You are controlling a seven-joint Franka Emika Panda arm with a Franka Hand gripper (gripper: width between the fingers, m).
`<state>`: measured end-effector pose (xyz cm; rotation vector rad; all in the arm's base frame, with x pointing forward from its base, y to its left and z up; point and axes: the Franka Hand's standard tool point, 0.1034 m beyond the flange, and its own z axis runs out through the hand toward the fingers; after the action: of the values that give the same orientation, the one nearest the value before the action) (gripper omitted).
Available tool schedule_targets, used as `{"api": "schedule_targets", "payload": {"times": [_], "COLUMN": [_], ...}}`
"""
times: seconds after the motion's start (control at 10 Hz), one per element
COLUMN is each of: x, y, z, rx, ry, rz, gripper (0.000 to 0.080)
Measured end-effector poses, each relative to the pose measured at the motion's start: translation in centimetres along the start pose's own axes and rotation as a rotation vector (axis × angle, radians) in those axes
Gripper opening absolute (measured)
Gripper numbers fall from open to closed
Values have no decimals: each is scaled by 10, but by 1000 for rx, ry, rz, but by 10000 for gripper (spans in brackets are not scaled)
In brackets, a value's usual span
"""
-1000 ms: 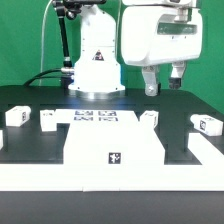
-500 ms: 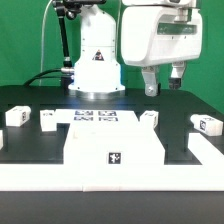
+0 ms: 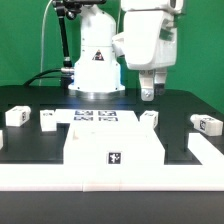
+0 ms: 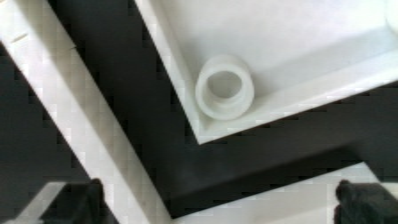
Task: Assemble one leg
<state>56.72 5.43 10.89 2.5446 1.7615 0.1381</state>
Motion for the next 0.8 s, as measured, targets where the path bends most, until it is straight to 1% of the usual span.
{"api": "schedule_targets", "payload": {"times": [0.1,0.3,0.8], "x": [-3,-7,-9], "y": [-3,-7,-7], "z": [5,11,12], "rx": [12,8,6], "ry": [-23,-61,-61], "rz": [-94,-186,-210], "gripper": [650,650,650]}}
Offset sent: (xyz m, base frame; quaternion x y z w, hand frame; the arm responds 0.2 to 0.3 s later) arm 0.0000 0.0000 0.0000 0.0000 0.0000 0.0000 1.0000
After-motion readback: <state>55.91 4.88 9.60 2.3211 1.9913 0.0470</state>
